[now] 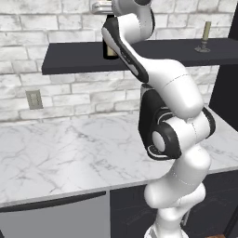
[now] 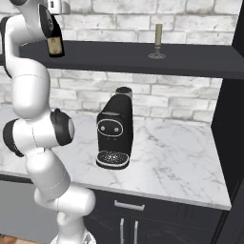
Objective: Get the candle and the wine from the cabinet and move them to the dining counter.
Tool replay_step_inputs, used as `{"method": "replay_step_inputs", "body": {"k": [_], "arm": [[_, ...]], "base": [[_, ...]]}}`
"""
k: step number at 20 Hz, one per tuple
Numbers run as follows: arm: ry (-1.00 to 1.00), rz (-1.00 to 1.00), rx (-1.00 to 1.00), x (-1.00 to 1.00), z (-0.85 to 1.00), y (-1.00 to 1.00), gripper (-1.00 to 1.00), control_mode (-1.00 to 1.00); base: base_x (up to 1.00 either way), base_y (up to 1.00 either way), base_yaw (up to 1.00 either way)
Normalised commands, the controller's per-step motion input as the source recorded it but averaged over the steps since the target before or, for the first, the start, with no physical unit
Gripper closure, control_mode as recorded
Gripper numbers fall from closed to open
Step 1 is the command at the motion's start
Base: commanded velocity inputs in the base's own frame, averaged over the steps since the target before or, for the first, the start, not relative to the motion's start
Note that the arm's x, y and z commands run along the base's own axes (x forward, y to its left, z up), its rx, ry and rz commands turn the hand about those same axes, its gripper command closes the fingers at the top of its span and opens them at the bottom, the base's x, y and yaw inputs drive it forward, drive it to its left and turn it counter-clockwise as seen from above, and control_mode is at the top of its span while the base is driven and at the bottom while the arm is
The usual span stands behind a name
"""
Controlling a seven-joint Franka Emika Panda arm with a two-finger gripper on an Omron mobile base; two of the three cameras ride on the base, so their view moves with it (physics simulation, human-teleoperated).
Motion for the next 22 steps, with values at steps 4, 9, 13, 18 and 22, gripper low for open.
{"method": "replay_step_inputs", "body": {"k": [4, 9, 13, 18, 22], "arm": [[0.0, 0.02, 0.0, 0.16, 0.0, 0.03, -1.0, -1.0], [0.0, 0.02, 0.0, 0.18, 0.0, 0.07, -1.0, -1.0], [0.0, 0.02, 0.0, 0.17, 0.0, 0.04, -1.0, -1.0], [0.0, 0.02, 0.0, 0.16, 0.0, 0.05, -1.0, -1.0], [0.0, 0.03, 0.0, 0.02, 0.0, 0.01, 1.0, -1.0]], "base": [[0.0, 0.0, 0.0], [0.0, 0.0, 0.0], [0.0, 0.0, 0.0], [0.0, 0.0, 0.0], [0.0, 0.0, 0.0]]}}
